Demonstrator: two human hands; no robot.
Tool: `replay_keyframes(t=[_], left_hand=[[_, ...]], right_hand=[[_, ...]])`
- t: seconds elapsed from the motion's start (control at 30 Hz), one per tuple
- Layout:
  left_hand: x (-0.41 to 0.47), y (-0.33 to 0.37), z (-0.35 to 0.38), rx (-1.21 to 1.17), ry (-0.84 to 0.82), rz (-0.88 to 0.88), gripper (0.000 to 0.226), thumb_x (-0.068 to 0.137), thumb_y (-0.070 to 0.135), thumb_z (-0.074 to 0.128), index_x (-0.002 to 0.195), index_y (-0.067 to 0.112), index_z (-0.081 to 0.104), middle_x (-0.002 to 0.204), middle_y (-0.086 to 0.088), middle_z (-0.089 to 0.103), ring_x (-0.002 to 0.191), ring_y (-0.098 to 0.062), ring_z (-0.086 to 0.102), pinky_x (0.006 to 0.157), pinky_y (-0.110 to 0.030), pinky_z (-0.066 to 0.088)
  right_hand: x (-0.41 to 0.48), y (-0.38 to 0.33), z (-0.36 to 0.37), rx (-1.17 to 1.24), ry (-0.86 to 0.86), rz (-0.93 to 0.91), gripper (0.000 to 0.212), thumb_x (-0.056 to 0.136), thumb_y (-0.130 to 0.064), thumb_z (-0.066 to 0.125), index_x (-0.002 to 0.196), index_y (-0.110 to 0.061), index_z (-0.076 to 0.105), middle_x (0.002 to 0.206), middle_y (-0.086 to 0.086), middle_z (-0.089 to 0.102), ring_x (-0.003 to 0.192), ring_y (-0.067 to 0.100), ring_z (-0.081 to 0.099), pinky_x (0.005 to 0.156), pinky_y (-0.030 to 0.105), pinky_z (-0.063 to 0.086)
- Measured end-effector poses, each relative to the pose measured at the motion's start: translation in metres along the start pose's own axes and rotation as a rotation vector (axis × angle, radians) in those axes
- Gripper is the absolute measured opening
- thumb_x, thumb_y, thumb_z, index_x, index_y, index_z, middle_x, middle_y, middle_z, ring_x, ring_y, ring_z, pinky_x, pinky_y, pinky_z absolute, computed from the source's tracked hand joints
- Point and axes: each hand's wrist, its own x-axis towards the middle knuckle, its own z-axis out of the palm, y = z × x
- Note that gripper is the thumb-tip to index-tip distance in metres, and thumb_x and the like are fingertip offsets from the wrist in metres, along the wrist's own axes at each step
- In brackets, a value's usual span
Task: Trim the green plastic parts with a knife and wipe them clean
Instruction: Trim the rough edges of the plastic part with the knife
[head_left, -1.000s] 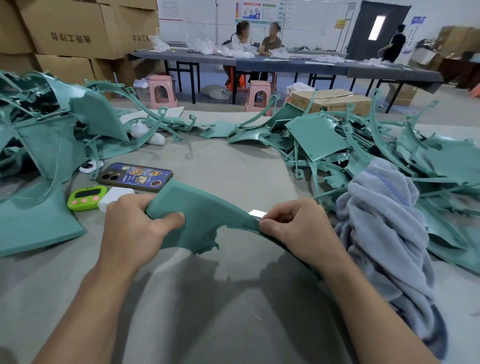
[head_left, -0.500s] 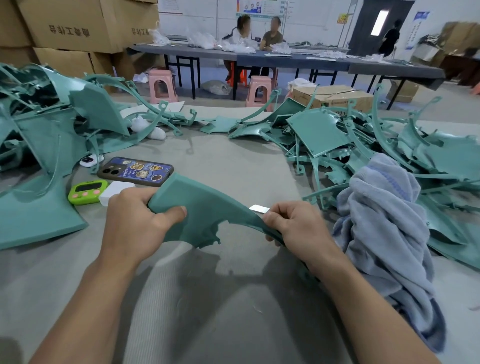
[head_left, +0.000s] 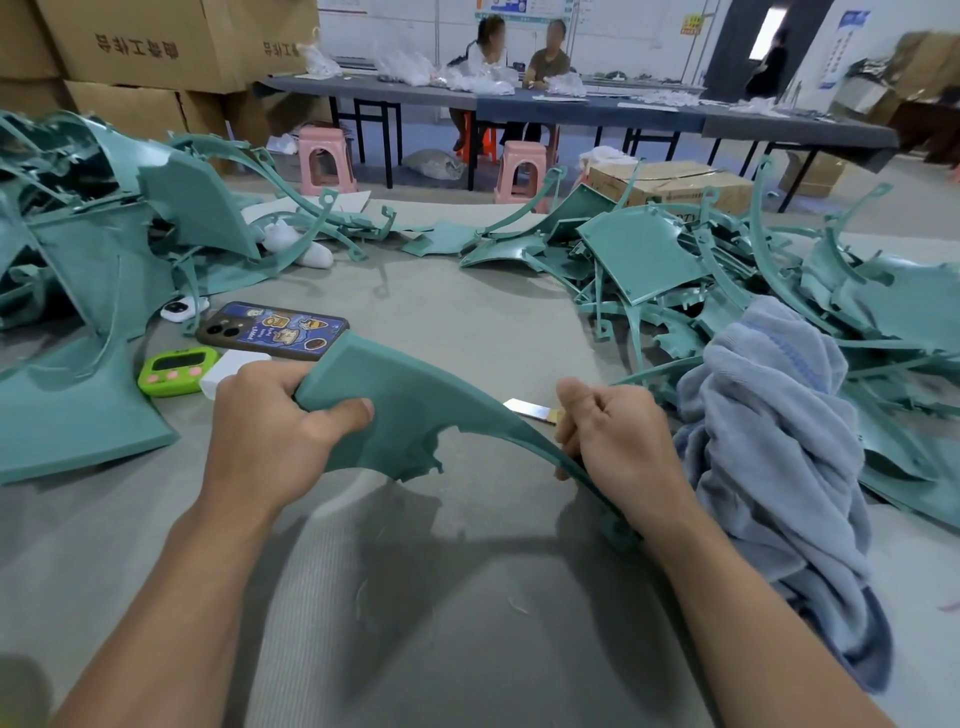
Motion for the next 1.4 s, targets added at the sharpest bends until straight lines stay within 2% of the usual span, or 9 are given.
replay_keyframes(t=[0.13, 0.27, 0.53, 0.67, 0.83, 0.93, 1.07, 1.27, 1.4], left_hand=[[0.002, -0.007, -0.001, -0.001, 0.034, -0.051, 0.018, 0.056, 0.037, 0.075, 0.056, 0.025, 0.061, 0.043, 0.011, 0.039, 0.044, -0.011, 0.035, 0.038, -0.017, 0.024], [0.003, -0.011, -0.002, 0.005, 0.047, -0.082, 0.029, 0.054, 0.039, 0.074, 0.058, 0.016, 0.056, 0.045, 0.009, 0.034, 0.045, -0.012, 0.030, 0.038, -0.020, 0.021], [0.001, -0.007, -0.003, -0.036, 0.061, -0.150, 0.016, 0.056, 0.037, 0.074, 0.063, 0.025, 0.068, 0.045, 0.009, 0.044, 0.045, -0.010, 0.036, 0.049, -0.027, 0.031], [0.002, -0.004, -0.002, -0.068, 0.082, -0.211, 0.022, 0.056, 0.038, 0.076, 0.067, 0.020, 0.073, 0.061, -0.004, 0.063, 0.053, -0.017, 0.048, 0.053, -0.031, 0.040], [0.007, -0.004, 0.003, -0.112, 0.134, -0.355, 0.017, 0.058, 0.043, 0.076, 0.073, 0.036, 0.073, 0.065, 0.008, 0.068, 0.057, -0.017, 0.058, 0.055, -0.031, 0.045], [0.010, -0.007, 0.006, -0.178, 0.130, -0.554, 0.016, 0.065, 0.037, 0.083, 0.072, 0.025, 0.075, 0.062, 0.013, 0.071, 0.059, -0.014, 0.065, 0.053, -0.027, 0.045], [0.004, -0.007, 0.012, -0.394, -0.166, -0.745, 0.011, 0.083, 0.017, 0.079, 0.092, 0.011, 0.076, 0.080, -0.007, 0.078, 0.062, -0.026, 0.074, 0.047, -0.033, 0.054], [0.001, -0.007, 0.014, -0.490, -0.459, -0.738, 0.059, 0.089, -0.002, 0.069, 0.133, 0.034, 0.055, 0.116, -0.003, 0.074, 0.089, -0.027, 0.076, 0.066, -0.036, 0.060], [-0.001, 0.000, 0.009, -0.476, -0.565, -0.635, 0.075, 0.087, -0.013, 0.064, 0.143, 0.036, 0.052, 0.137, 0.006, 0.058, 0.102, -0.009, 0.072, 0.068, -0.024, 0.058]], right_hand=[[0.009, 0.010, -0.012, -0.255, 0.172, -0.106, 0.029, 0.096, -0.038, 0.059, 0.075, -0.024, 0.072, 0.065, -0.008, 0.070, 0.058, 0.007, 0.060, 0.060, 0.031, 0.047], [0.022, 0.019, -0.016, -0.513, -0.020, -0.058, 0.021, 0.093, -0.024, 0.067, 0.112, -0.027, 0.072, 0.101, -0.009, 0.061, 0.092, 0.017, 0.057, 0.084, 0.031, 0.046], [0.024, 0.020, -0.017, -0.576, -0.073, 0.032, 0.016, 0.091, -0.023, 0.068, 0.077, -0.025, 0.060, 0.080, -0.005, 0.065, 0.073, 0.017, 0.059, 0.067, 0.037, 0.053], [0.024, 0.021, -0.020, -0.211, 0.202, -0.037, 0.018, 0.094, -0.015, 0.057, 0.080, -0.022, 0.048, 0.071, 0.002, 0.068, 0.064, 0.026, 0.063, 0.059, 0.039, 0.052], [0.024, 0.018, -0.026, 0.289, 0.387, -0.102, 0.017, 0.097, -0.013, 0.050, 0.084, -0.023, 0.054, 0.070, 0.005, 0.070, 0.049, 0.016, 0.059, 0.047, 0.027, 0.047], [0.024, 0.017, -0.024, 0.395, 0.329, -0.052, 0.024, 0.101, -0.012, 0.050, 0.082, -0.020, 0.064, 0.076, 0.004, 0.073, 0.061, 0.017, 0.066, 0.057, 0.028, 0.050], [0.021, 0.009, -0.019, 0.621, 0.164, 0.068, 0.031, 0.103, -0.011, 0.056, 0.080, -0.020, 0.076, 0.103, -0.001, 0.078, 0.091, 0.012, 0.070, 0.071, 0.030, 0.060], [0.018, -0.001, -0.024, 1.063, 0.001, 0.107, 0.018, 0.098, -0.007, 0.059, 0.086, -0.010, 0.073, 0.112, 0.004, 0.075, 0.104, 0.015, 0.069, 0.098, 0.046, 0.057], [0.018, 0.001, -0.028, 1.159, -0.176, 0.137, 0.017, 0.086, -0.017, 0.063, 0.096, -0.003, 0.066, 0.123, 0.014, 0.073, 0.114, 0.020, 0.070, 0.090, 0.041, 0.060]])
